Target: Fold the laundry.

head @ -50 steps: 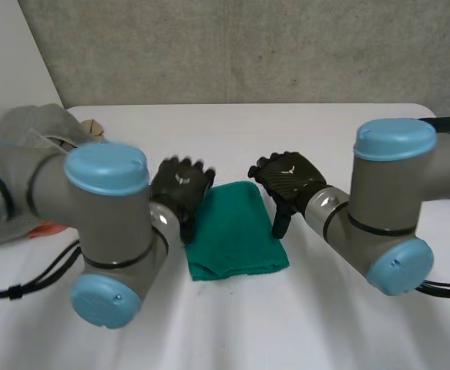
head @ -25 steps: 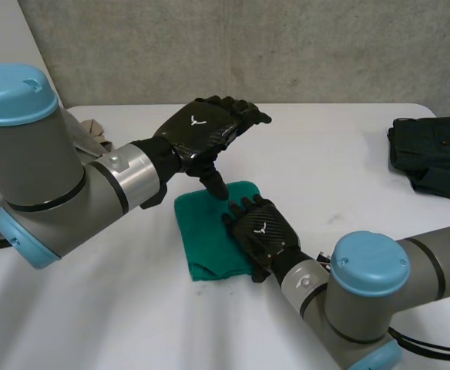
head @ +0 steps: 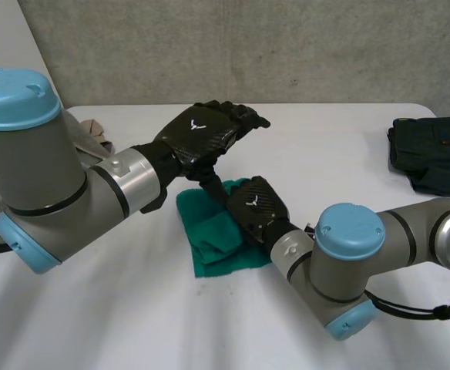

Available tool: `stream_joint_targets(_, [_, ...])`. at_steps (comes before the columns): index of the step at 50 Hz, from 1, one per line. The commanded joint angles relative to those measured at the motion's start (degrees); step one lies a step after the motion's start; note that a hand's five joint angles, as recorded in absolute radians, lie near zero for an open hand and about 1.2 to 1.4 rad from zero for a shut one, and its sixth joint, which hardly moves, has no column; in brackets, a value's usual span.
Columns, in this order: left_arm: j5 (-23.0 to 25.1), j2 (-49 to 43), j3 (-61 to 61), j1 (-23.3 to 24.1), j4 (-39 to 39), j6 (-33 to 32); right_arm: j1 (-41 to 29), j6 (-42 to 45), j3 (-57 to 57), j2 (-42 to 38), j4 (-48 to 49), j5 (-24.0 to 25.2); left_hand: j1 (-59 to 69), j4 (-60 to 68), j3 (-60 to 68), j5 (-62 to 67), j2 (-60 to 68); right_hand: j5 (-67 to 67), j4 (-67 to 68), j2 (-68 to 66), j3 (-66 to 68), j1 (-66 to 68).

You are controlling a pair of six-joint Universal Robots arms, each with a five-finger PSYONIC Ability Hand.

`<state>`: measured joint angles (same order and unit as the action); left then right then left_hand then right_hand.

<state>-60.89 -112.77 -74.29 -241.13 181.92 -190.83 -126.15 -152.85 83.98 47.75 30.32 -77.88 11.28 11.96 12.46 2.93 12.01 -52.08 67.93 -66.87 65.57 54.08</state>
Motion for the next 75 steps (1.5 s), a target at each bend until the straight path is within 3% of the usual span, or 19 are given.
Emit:
stream_joint_targets(1, [0.0,0.2,0.3,-0.2,0.1,0.0,5.1,0.0,0.0,2.0,-1.5,0.9,3.8,3.1,2.6,2.2,3.1,-17.9,12.1,-13.1,14.4,25.9])
stream_joint_targets(5, [0.0,0.2,-0.1,-0.3,0.1,0.0,8.3,0.9,0.7,2.9,-6.2,4.7,3.8,3.1,2.6,2.2,3.1,-17.9,12.1,-13.1,14.4,25.9])
stream_joint_targets(7, [-0.1,0.1,-0.1,-0.4,0.0,0.0,8.9,0.5,1.1,3.5,-9.5,7.4,3.8,3.1,2.6,2.2,3.1,13.0,-18.8,17.8,-16.5,-5.0])
stream_joint_targets(8, [-0.1,0.1,-0.1,-0.5,0.1,0.0,9.0,0.5,1.3,3.6,-10.6,8.2,3.8,3.1,2.6,2.2,3.1,21.6,-27.5,26.4,-25.1,-13.6])
stream_joint_targets(14, [0.0,0.1,-1.1,-0.5,-0.1,-0.1,10.9,0.1,4.3,6.0,-14.3,11.9,3.8,3.1,2.6,2.2,3.1,35.5,-41.3,40.3,-39.0,-27.5])
stream_joint_targets(22, [0.0,0.1,-1.4,-0.5,0.0,0.0,12.1,1.0,5.8,7.6,-14.4,12.2,3.8,3.1,2.6,2.2,3.1,41.1,-46.9,45.9,-44.6,-33.1])
stream_joint_targets(52, [0.2,-0.1,-2.1,-0.7,0.1,0.2,11.4,2.6,-2.1,-0.6,-12.0,11.2,3.8,3.1,2.6,2.2,3.1,29.3,-35.1,34.1,-32.8,-21.3])
stream_joint_targets(60, [0.2,0.0,-2.4,-0.7,0.2,0.2,10.7,2.4,-4.3,-1.7,-11.6,10.6,3.7,3.0,2.5,2.0,2.9,16.5,-22.4,21.3,-20.0,-8.5])
stream_joint_targets(68, [0.2,0.2,-2.6,-1.2,0.2,0.3,10.0,2.3,-6.3,-2.5,-9.1,9.9,3.8,3.1,2.6,2.2,3.1,-17.9,12.0,-13.1,14.4,25.9])
stream_joint_targets(75, [0.2,0.4,-2.3,-1.5,0.3,0.3,10.1,1.9,-10.4,-1.4,-5.8,7.5,3.8,3.1,2.6,2.2,3.1,-17.9,12.1,-13.1,14.4,25.9])
